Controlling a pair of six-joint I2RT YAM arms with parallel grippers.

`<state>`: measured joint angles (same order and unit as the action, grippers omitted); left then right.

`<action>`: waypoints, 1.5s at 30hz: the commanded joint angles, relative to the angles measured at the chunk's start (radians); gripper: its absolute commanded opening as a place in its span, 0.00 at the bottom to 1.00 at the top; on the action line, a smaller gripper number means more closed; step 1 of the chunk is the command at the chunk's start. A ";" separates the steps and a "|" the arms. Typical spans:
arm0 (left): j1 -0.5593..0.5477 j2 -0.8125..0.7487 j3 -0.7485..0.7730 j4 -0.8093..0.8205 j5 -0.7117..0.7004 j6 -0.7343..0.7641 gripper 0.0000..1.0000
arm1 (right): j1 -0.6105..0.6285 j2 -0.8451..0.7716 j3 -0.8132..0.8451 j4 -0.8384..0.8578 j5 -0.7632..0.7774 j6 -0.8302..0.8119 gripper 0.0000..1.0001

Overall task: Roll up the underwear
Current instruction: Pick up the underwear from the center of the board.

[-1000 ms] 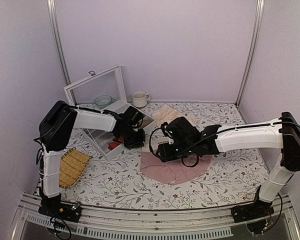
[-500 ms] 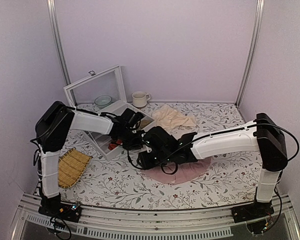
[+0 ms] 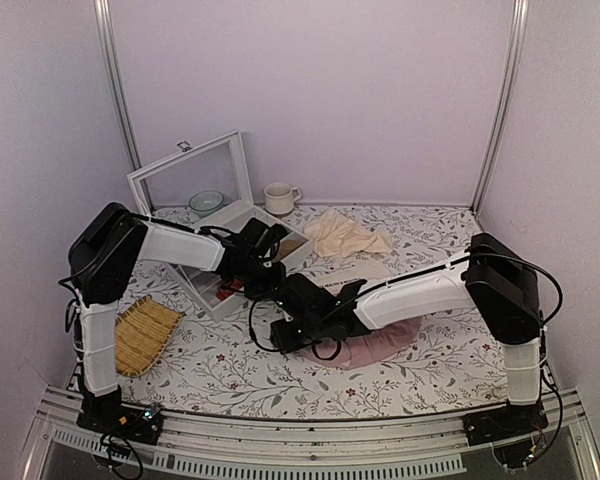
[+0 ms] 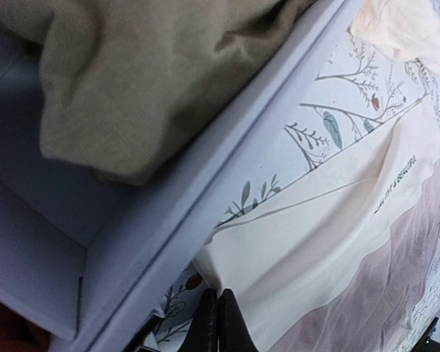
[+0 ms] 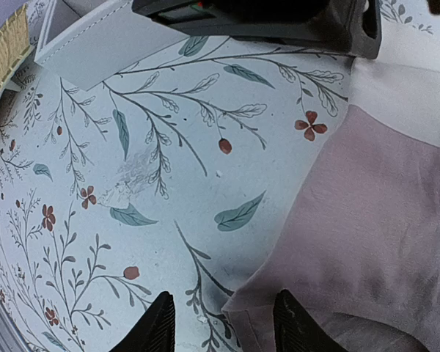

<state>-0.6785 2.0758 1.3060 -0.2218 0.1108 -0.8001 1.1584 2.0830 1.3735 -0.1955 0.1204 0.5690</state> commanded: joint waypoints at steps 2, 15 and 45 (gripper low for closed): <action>0.009 -0.004 -0.028 -0.036 0.009 0.015 0.00 | 0.005 0.105 0.051 -0.019 0.006 0.020 0.45; 0.018 -0.014 -0.039 -0.031 0.017 0.014 0.00 | 0.005 0.151 0.045 -0.051 0.031 0.051 0.27; 0.018 -0.333 -0.145 -0.087 0.019 -0.030 0.00 | 0.023 -0.199 -0.029 -0.025 -0.103 -0.025 0.00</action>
<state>-0.6647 1.7840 1.1439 -0.2970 0.1043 -0.8093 1.1870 2.0247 1.3876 -0.1638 0.0296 0.5228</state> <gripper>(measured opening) 0.003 0.003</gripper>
